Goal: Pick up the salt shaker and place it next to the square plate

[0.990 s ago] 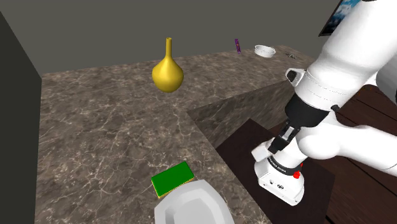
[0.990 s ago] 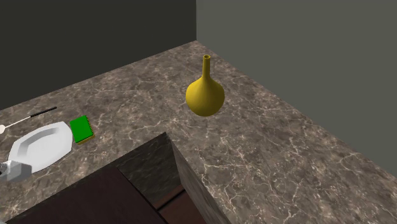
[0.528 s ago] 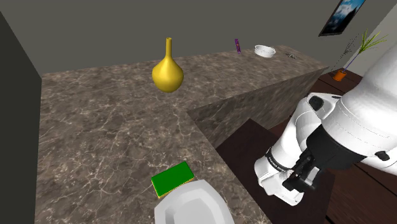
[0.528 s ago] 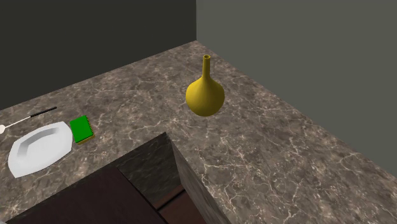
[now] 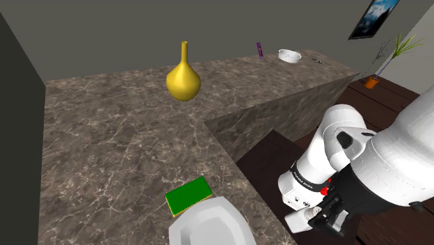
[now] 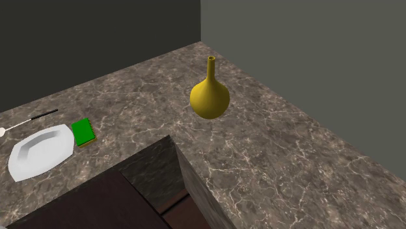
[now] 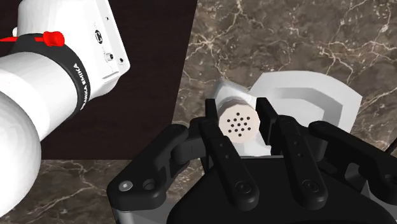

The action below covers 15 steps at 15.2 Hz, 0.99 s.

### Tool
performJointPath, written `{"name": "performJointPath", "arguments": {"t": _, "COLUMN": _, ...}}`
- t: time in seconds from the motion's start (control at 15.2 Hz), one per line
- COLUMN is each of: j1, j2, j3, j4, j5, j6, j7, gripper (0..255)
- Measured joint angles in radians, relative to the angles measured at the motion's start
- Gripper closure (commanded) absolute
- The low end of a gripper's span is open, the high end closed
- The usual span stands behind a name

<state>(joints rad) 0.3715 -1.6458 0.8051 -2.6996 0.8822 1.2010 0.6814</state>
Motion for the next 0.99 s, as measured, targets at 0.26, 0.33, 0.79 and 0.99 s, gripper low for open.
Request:
{"name": "performJointPath", "arguments": {"t": 0.26, "j1": 0.025, "j2": -0.029, "j3": 0.050, "j4": -0.043, "j5": 0.047, "j6": 0.015, "j7": 0.006, "gripper": 255}}
{"name": "performJointPath", "arguments": {"t": 0.33, "j1": 0.034, "j2": -0.038, "j3": 0.064, "j4": -0.058, "j5": 0.060, "j6": 0.019, "j7": 0.007, "gripper": 255}}
{"name": "performJointPath", "arguments": {"t": 0.79, "j1": 0.088, "j2": -0.082, "j3": 0.169, "j4": -0.131, "j5": 0.157, "j6": 0.047, "j7": 0.021, "gripper": 255}}
{"name": "performJointPath", "arguments": {"t": 0.99, "j1": 0.111, "j2": -0.096, "j3": 0.219, "j4": -0.159, "j5": 0.203, "j6": 0.060, "j7": 0.028, "gripper": 255}}
